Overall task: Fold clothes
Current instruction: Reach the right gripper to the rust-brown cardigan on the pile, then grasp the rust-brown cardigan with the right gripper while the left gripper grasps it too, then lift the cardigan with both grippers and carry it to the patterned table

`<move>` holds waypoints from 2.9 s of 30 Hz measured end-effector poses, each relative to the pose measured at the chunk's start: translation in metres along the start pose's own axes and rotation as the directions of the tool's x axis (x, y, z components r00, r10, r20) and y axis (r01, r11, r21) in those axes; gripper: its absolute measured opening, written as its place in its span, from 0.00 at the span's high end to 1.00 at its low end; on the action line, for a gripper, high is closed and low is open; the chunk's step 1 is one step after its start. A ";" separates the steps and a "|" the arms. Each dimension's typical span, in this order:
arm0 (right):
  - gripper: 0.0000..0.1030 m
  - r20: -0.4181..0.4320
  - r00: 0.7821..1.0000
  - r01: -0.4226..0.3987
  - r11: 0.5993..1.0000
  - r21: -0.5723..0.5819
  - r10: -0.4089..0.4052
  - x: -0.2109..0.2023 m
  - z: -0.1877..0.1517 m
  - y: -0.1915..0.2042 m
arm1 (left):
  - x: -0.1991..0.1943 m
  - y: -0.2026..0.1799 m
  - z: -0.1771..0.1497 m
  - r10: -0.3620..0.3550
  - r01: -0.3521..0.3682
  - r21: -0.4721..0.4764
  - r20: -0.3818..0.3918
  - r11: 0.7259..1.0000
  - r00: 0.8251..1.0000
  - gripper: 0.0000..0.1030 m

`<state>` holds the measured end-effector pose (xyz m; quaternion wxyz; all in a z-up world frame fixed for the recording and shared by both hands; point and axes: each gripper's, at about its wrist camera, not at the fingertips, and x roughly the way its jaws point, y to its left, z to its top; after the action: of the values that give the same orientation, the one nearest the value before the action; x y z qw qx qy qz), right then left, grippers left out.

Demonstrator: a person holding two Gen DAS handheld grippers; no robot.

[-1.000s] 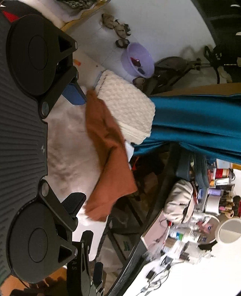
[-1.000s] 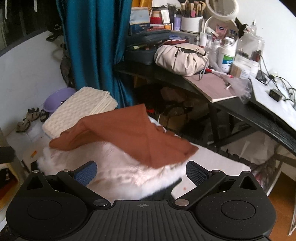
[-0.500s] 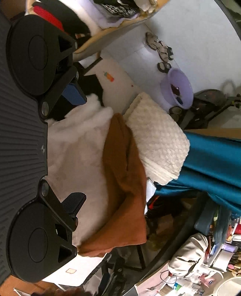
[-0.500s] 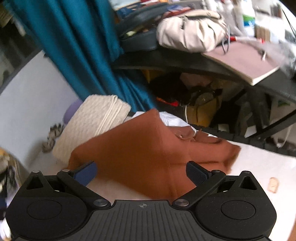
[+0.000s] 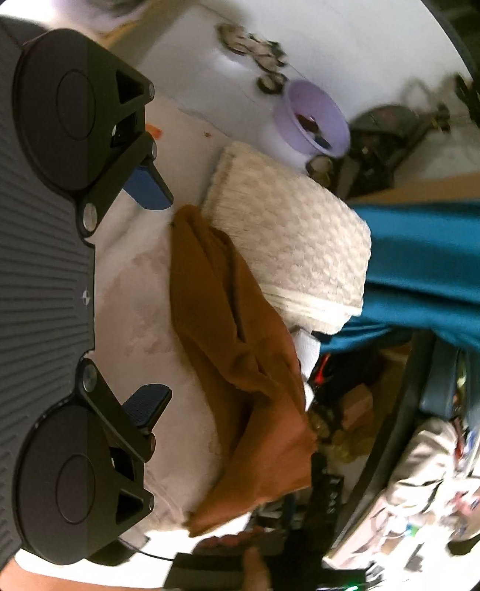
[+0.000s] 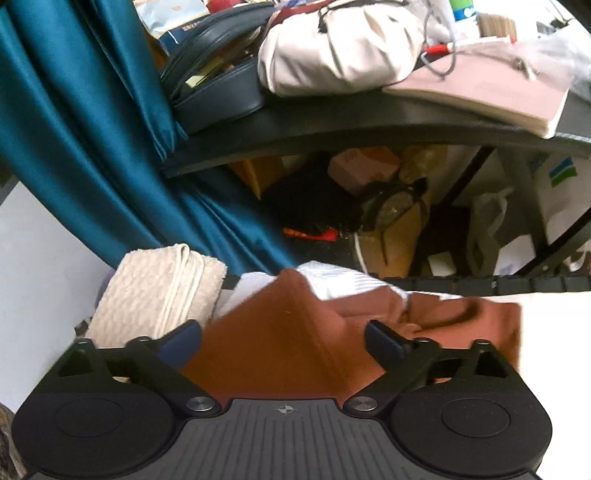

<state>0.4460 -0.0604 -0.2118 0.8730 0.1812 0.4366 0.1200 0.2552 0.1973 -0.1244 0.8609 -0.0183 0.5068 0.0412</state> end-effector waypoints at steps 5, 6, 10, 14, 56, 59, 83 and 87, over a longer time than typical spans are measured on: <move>0.86 -0.045 0.999 -0.011 1.000 -0.021 0.010 -0.015 -0.006 0.010 | 0.022 0.014 0.008 -0.034 0.035 0.047 -0.023 0.998 0.999 0.00; 0.93 -0.055 0.998 -0.019 1.000 -0.022 0.018 -0.023 -0.007 0.010 | 0.027 0.017 0.009 -0.040 0.041 0.053 -0.028 0.998 0.999 0.00; 0.93 -0.084 0.993 -0.087 0.996 -0.004 0.087 -0.067 -0.015 0.008 | 0.042 0.029 0.011 -0.055 0.058 0.074 -0.042 0.996 0.998 0.01; 0.94 -0.202 0.968 -0.153 0.988 -0.005 0.149 -0.094 -0.026 0.019 | 0.057 0.036 0.012 -0.055 0.061 0.092 -0.064 0.994 0.996 0.00; 0.94 0.110 0.844 -0.525 0.851 -0.019 0.524 -0.215 0.042 0.051 | 0.054 -0.015 0.031 -0.173 0.137 0.355 0.071 0.925 0.982 0.00; 0.94 0.163 0.796 -0.586 0.810 -0.036 0.583 -0.247 0.053 0.052 | 0.054 -0.036 0.028 -0.189 0.141 0.434 0.069 0.890 0.980 0.01; 0.94 0.511 0.692 -0.511 0.846 -0.153 0.510 -0.417 0.180 0.068 | -0.232 0.022 0.151 -0.350 0.212 0.281 0.805 0.936 0.479 0.93; 0.94 0.527 0.717 -0.445 0.881 -0.160 0.457 -0.452 0.170 0.074 | -0.269 0.017 0.146 -0.476 0.309 0.388 0.826 0.868 0.300 0.93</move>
<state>0.3128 -0.1953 0.2383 0.9068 0.2992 0.1085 0.2765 0.2505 0.2108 0.1817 0.9753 -0.0496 -0.0582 -0.2072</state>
